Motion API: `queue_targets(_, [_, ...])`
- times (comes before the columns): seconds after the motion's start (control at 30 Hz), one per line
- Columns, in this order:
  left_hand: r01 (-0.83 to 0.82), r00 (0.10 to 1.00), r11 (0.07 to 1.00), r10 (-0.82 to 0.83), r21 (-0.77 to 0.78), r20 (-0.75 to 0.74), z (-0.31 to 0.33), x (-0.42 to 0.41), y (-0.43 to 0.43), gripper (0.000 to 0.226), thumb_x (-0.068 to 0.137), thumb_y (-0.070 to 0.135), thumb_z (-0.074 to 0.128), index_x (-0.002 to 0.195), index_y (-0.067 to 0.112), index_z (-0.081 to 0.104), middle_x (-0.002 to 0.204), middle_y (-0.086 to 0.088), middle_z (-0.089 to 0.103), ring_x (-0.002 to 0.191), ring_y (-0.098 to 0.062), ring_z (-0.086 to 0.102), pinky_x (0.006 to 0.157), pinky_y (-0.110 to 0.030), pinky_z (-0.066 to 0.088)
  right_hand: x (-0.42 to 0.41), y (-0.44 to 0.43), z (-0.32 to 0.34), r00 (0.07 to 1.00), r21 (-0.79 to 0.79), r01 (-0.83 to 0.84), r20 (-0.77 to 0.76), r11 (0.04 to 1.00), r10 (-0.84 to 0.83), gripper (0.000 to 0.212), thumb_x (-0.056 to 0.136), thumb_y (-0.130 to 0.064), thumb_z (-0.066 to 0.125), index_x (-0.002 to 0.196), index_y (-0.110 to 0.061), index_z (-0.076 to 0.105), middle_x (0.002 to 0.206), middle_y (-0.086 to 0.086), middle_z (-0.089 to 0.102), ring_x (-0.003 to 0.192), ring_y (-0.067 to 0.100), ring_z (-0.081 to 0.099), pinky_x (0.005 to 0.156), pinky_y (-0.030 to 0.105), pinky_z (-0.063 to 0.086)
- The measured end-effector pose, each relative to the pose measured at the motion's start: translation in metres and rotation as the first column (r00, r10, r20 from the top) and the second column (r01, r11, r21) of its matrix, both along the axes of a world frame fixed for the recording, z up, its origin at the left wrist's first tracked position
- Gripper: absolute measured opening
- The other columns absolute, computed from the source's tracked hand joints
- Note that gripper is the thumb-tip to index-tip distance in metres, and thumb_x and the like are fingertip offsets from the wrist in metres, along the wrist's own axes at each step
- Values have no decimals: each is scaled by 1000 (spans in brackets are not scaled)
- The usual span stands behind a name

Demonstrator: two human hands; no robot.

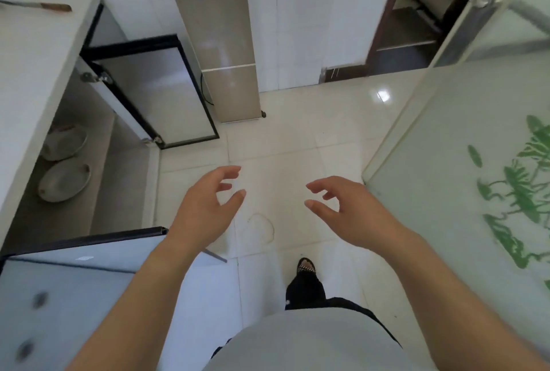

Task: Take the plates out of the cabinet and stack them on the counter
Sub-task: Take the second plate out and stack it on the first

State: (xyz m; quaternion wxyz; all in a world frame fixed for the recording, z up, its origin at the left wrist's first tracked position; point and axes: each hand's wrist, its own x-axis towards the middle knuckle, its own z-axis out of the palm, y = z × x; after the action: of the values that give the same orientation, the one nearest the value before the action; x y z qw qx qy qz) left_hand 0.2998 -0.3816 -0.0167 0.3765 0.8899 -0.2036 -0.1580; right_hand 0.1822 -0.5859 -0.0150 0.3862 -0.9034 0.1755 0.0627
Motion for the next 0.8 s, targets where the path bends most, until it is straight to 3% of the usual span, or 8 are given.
queue_targets(0.13, [-1,998,999,-2,41,59,17,54,-45,41,88,28,58,128,29,48,122,15,54,107,-4,54,89,-21,38,62,-43,9,997,-36,-74,24,997,75,37,90,-45,51,125,-32,51,123,-17,54,103,0,51,73,8,34])
queue_targets(0.4, [-183,979,975,169,123,118,23,113,-37,42,88,30,58,129,27,48,127,12,54,110,-6,53,93,-23,39,170,-57,16,955,-31,-295,16,955,295,37,90,-47,51,125,-33,51,121,-19,54,103,0,51,80,15,35])
queue_targets(0.63, [-377,924,925,371,53,94,17,183,-5,37,87,27,60,123,28,53,122,13,56,107,-6,55,95,-27,43,279,-24,21,880,-30,-473,40,881,473,35,90,-46,51,123,-32,53,120,-17,55,103,2,53,82,16,37])
queue_targets(0.8, [-363,927,931,356,37,118,8,265,-5,38,87,28,59,125,28,52,121,13,55,105,-5,54,95,-23,39,368,-9,25,848,-110,-523,29,845,529,36,91,-45,49,124,-31,52,120,-17,55,104,3,53,83,17,37])
